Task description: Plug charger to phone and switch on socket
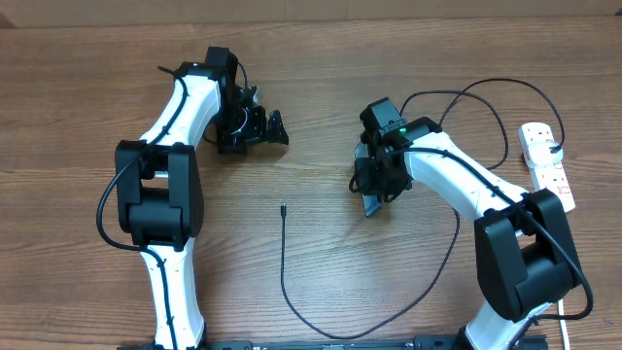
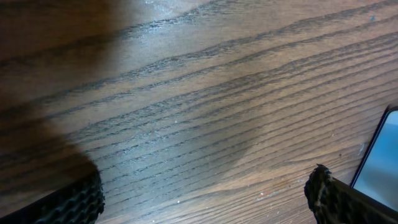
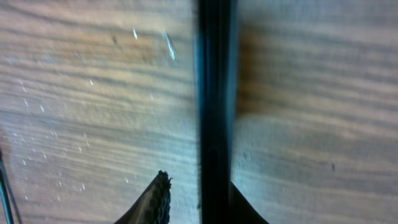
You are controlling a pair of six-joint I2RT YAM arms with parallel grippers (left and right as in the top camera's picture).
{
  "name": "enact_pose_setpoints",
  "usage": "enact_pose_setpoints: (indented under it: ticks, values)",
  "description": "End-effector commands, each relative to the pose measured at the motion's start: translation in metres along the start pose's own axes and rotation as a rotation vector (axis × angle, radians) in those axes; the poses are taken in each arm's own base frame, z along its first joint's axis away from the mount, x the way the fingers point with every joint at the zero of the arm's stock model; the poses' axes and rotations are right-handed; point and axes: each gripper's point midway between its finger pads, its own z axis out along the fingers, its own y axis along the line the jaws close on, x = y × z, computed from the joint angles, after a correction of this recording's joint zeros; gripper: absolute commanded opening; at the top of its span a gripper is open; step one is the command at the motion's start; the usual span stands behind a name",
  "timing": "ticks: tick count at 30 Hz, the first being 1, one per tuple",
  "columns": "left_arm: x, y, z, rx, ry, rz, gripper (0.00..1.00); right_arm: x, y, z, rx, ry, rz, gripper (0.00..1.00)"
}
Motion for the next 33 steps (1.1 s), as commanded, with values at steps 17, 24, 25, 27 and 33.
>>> enact_pose_setpoints:
  ticks: [17,24,25,27,33]
  values:
    - [-0.003,-0.002,-0.005,-0.021,-0.022,0.034,1.00,-0.019,0.001,-0.006,0.011,-0.094,-0.026,0.24]
    - [-0.003,-0.002,-0.005,-0.021,-0.022,0.034,1.00,-0.032,0.003,-0.007,0.008,-0.146,-0.031,0.04]
    - [-0.003,-0.002,-0.005,-0.021,-0.022,0.034,1.00,-0.032,0.003,-0.007,0.008,-0.146,-0.031,0.04]
    - [-0.003,-0.002,-0.005,-0.021,-0.022,0.034,1.00,-0.032,0.003,-0.007,0.008,-0.146,-0.031,0.04]
    - [-0.003,-0.002,-0.005,-0.021,-0.022,0.034,1.00,-0.032,0.003,-0.007,0.008,-0.148,-0.031,0.04]
